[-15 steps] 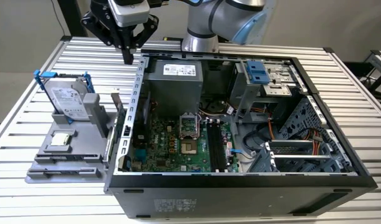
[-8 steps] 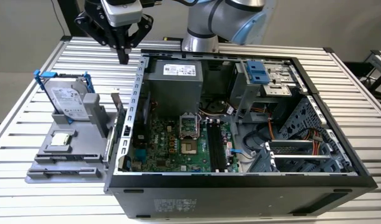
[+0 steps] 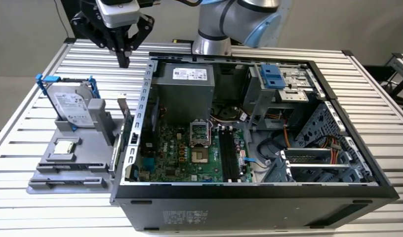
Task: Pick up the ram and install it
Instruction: 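Reach for the ram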
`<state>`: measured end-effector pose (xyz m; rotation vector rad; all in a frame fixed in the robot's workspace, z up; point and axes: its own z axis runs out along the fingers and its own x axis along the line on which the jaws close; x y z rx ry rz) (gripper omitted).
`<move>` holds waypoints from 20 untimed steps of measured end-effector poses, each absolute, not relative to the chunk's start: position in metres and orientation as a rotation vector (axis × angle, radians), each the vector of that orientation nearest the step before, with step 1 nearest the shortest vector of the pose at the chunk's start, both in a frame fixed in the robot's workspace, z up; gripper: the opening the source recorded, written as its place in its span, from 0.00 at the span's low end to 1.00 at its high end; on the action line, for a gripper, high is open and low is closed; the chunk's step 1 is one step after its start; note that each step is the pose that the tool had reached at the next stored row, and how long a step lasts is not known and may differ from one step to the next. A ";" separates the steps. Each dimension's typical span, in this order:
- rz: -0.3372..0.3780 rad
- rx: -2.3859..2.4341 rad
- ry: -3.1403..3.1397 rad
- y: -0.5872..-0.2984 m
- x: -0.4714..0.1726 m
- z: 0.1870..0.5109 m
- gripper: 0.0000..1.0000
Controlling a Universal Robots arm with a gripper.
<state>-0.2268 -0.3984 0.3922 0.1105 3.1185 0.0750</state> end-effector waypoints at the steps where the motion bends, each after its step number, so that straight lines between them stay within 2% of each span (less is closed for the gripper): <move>1: 0.075 0.110 3.119 -0.398 -0.229 0.392 0.00; 20: 0.075 0.111 3.119 -0.398 -0.281 0.392 0.00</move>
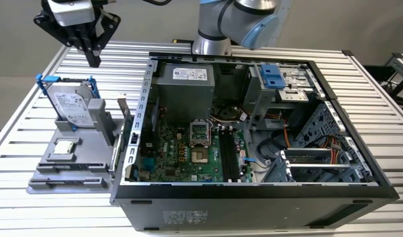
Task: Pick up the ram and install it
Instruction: 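Reach for the ram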
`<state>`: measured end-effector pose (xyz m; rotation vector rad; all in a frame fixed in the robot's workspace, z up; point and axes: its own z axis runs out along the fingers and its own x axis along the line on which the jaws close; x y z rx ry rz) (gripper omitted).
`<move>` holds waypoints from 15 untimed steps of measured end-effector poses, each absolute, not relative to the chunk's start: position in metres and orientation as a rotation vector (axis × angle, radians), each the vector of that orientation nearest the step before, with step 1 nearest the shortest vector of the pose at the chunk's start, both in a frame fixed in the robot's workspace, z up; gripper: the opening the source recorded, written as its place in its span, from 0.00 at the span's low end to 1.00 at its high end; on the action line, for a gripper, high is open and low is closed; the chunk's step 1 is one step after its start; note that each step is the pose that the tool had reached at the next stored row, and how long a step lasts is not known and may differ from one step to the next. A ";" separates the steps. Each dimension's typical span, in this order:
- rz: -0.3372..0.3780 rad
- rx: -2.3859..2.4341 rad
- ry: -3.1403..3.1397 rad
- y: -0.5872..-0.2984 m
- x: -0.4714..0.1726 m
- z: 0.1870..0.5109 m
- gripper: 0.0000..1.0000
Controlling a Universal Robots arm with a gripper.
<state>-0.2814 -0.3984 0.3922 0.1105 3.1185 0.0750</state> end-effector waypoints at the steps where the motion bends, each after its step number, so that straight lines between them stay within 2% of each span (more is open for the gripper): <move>1: 0.075 0.110 3.119 -0.398 -0.284 0.392 0.00; 15: 0.075 0.110 3.119 -0.398 -0.320 0.392 0.00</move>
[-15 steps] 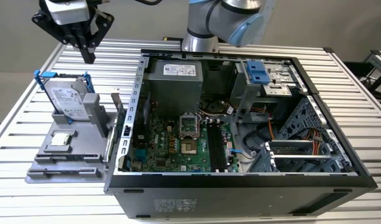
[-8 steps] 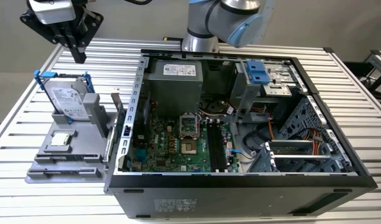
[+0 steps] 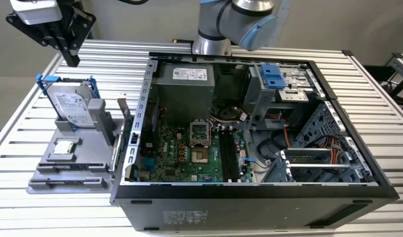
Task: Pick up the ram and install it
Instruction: 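Reach for the ram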
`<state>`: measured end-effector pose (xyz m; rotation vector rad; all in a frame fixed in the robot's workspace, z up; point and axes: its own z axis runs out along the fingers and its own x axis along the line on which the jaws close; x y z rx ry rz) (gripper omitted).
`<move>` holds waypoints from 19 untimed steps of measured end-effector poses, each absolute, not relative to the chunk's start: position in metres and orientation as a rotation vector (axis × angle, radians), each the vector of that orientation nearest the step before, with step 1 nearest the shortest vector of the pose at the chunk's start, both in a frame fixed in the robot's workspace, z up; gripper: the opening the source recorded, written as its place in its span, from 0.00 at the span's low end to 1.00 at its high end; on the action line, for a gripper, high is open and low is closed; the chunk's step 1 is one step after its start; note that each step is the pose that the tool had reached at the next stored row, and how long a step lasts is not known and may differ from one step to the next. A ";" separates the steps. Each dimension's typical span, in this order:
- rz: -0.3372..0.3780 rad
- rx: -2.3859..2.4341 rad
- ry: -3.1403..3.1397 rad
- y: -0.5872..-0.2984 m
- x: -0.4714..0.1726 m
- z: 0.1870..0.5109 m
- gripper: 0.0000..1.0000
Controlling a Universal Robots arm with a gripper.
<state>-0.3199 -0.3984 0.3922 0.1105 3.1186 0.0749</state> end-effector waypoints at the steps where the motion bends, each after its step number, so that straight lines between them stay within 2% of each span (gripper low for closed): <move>1: 0.075 0.110 3.119 -0.398 -0.323 0.392 0.00; 19: 0.076 0.050 3.121 -0.398 -0.361 0.392 0.00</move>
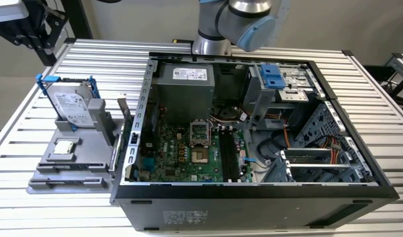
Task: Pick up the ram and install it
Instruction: 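Reach for the ram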
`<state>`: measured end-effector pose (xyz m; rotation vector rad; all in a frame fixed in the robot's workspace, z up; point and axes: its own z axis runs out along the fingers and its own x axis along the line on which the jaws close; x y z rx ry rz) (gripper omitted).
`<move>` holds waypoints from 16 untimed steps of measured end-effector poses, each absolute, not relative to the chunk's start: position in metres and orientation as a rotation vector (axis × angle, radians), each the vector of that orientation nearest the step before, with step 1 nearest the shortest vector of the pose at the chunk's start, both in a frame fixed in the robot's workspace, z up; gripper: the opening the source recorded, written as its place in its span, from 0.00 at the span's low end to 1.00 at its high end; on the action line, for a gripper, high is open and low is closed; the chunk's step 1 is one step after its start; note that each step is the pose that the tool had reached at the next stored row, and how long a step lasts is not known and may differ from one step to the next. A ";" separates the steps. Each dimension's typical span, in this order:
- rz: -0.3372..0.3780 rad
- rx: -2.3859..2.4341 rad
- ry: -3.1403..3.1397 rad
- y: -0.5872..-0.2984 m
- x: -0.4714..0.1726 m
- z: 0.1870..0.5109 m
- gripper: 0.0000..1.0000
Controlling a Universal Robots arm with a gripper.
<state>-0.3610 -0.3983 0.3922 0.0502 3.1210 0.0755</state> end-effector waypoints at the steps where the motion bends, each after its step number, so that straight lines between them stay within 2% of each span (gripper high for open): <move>1: 0.076 0.046 3.121 -0.398 -0.363 0.392 0.00; 16: 0.076 0.006 3.122 -0.400 -0.377 0.392 0.00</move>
